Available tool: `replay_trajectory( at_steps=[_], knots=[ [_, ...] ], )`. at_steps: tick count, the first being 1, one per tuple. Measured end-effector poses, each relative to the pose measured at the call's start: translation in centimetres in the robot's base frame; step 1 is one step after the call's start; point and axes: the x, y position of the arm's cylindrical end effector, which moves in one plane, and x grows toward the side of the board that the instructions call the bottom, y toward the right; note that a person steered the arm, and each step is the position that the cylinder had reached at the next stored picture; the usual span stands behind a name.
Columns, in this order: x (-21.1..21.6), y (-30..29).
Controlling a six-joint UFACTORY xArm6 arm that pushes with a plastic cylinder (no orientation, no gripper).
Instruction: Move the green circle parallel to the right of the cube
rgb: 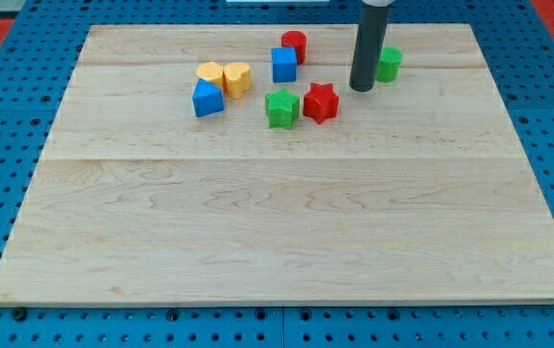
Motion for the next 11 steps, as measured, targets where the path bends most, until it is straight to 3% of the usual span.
replay_trajectory(
  at_steps=[1,2,3,4,9,11],
  knots=[
    [-3.2,0.8],
    [-3.9,5.6],
    [-3.7,5.7],
    [-6.7,5.7],
    [-6.3,6.2],
    [-4.2,10.7]
  ],
)
